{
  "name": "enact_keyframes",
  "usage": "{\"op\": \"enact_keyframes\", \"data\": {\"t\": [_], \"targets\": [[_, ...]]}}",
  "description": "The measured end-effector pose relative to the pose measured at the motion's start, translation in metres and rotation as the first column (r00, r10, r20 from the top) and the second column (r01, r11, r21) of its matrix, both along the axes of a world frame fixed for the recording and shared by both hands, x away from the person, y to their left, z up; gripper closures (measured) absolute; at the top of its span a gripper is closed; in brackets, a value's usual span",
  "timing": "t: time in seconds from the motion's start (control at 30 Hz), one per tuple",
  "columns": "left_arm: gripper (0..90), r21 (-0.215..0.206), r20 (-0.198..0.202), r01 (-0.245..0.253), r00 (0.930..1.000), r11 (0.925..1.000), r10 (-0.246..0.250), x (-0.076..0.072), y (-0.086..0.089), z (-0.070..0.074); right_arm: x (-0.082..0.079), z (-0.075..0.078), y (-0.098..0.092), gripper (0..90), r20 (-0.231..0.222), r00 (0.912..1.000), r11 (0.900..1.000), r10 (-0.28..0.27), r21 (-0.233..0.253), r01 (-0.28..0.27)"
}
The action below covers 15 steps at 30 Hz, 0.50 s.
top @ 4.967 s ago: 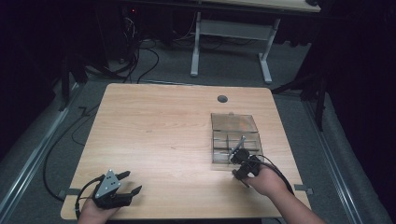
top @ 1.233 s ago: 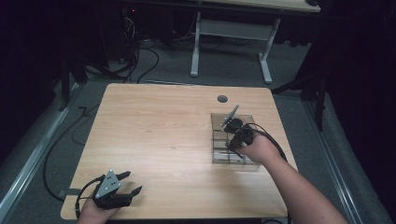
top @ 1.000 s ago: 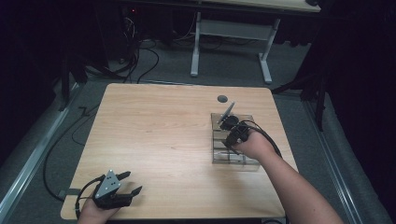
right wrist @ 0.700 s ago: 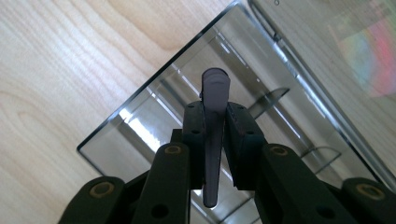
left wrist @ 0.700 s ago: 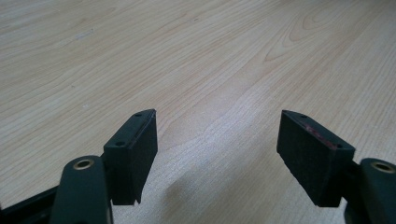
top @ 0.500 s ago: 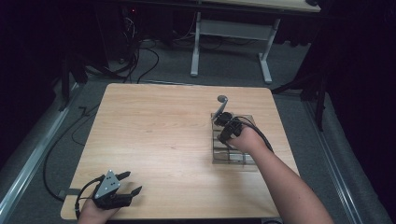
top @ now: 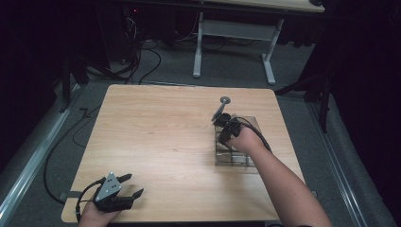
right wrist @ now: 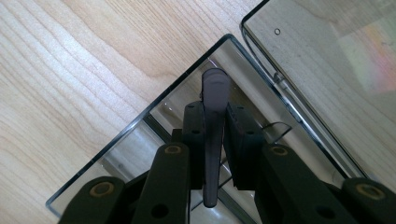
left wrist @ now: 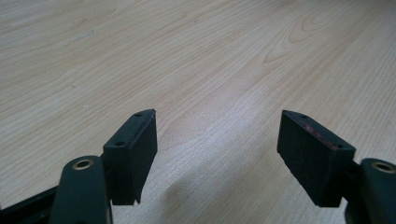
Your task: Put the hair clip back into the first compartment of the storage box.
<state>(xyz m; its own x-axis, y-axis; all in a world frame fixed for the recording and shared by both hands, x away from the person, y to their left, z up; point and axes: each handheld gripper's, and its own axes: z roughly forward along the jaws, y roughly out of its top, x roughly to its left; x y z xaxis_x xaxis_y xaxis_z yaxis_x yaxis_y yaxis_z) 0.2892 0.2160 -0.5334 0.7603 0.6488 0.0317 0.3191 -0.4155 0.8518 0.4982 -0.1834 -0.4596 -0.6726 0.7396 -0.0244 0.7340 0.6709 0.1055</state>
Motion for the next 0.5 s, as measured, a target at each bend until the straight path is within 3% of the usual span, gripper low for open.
{"op": "enact_keyframes", "data": {"t": [0.2, 0.23, 0.27, 0.3, 0.5], "targets": [[29.2, 0.003, -0.002, 0.002, 1.0, 1.0, -0.002, 0.0, 0.0, 0.0, 0.004, -0.004, 0.002, 79.0, 0.0, 1.0, 1.0, -0.007, -0.008, 0.007], [29.2, 0.003, -0.002, 0.002, 1.0, 1.0, -0.002, 0.0, 0.0, 0.0, 0.005, -0.005, 0.001, 79.0, 0.007, 0.9999, 1.0, 0.016, -0.008, -0.015], [29.2, 0.004, -0.002, 0.001, 1.0, 1.0, -0.001, 0.0, 0.0, 0.0, 0.003, -0.005, 0.003, 79.0, -0.013, 0.9993, 0.999, -0.035, -0.009, 0.035], [29.2, 0.004, -0.002, 0.001, 1.0, 1.0, -0.001, 0.0, 0.0, 0.0, 0.005, -0.007, 0.002, 79.0, -0.002, 1.0, 1.0, -0.003, -0.003, 0.003], [29.2, 0.004, -0.002, 0.002, 1.0, 1.0, -0.002, 0.0, 0.0, 0.0, 0.006, -0.011, 0.005, 78.9, -0.007, 1.0, 1.0, -0.001, -0.013, 0.001]]}}
